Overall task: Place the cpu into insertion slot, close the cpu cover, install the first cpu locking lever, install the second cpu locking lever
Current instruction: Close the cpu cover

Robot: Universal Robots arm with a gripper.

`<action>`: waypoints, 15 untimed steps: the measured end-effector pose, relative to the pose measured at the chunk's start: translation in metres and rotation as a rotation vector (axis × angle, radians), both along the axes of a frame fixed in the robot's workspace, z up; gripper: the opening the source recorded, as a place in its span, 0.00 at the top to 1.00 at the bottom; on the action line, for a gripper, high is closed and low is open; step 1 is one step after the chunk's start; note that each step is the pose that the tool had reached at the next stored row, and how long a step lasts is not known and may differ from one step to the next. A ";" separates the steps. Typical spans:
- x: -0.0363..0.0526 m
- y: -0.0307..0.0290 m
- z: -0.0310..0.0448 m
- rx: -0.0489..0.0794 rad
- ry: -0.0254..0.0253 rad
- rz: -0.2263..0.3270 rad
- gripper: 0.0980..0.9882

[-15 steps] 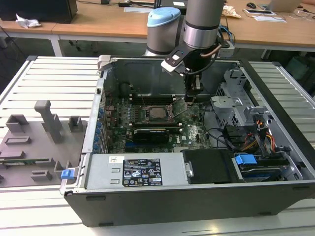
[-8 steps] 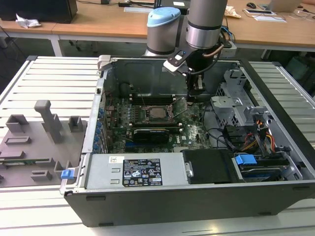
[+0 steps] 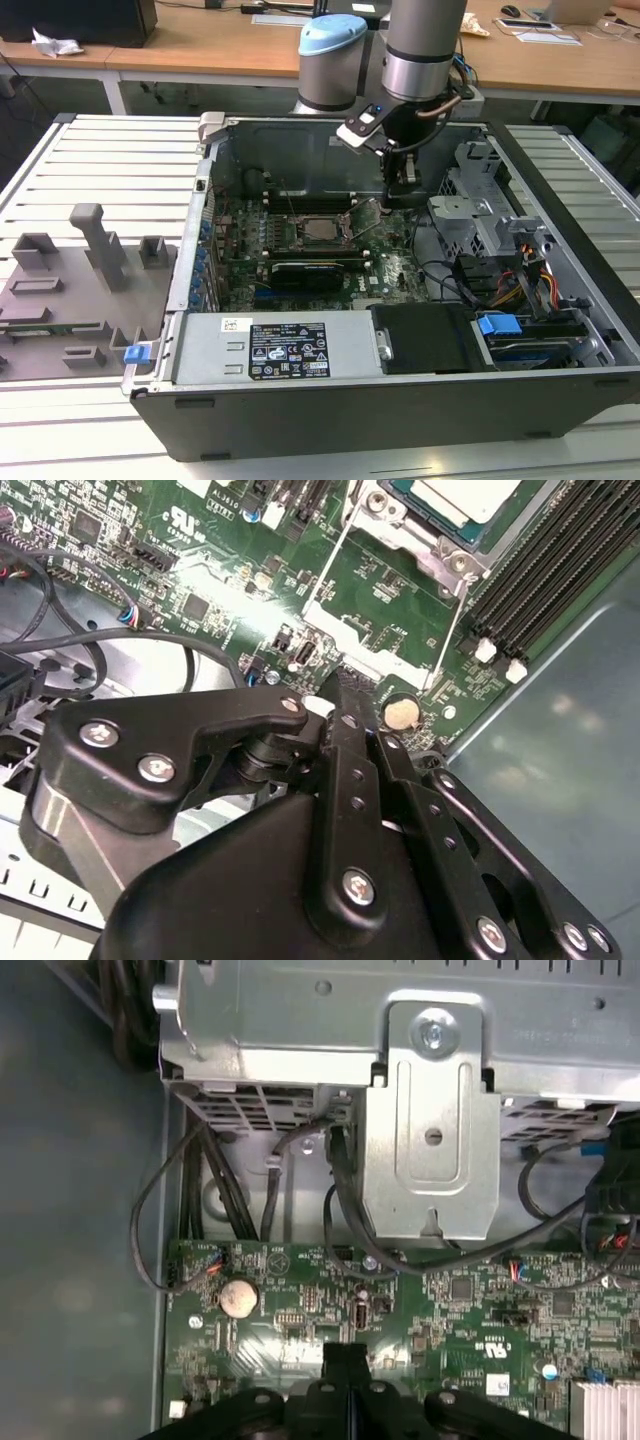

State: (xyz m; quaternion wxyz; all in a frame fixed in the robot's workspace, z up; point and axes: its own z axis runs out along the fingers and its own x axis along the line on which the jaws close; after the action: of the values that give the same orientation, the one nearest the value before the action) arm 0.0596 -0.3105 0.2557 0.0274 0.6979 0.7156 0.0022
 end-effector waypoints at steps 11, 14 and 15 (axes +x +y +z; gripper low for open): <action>0.0019 0.0008 -0.0066 -0.007 0.0304 0.000 0.99; -0.0006 0.0009 -0.0068 -0.006 0.0308 0.000 0.99; -0.0024 0.0008 -0.0067 -0.007 0.0307 0.000 0.99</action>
State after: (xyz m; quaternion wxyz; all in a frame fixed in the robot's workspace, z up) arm 0.0572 -0.3096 0.2490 0.0187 0.6977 0.7161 -0.0108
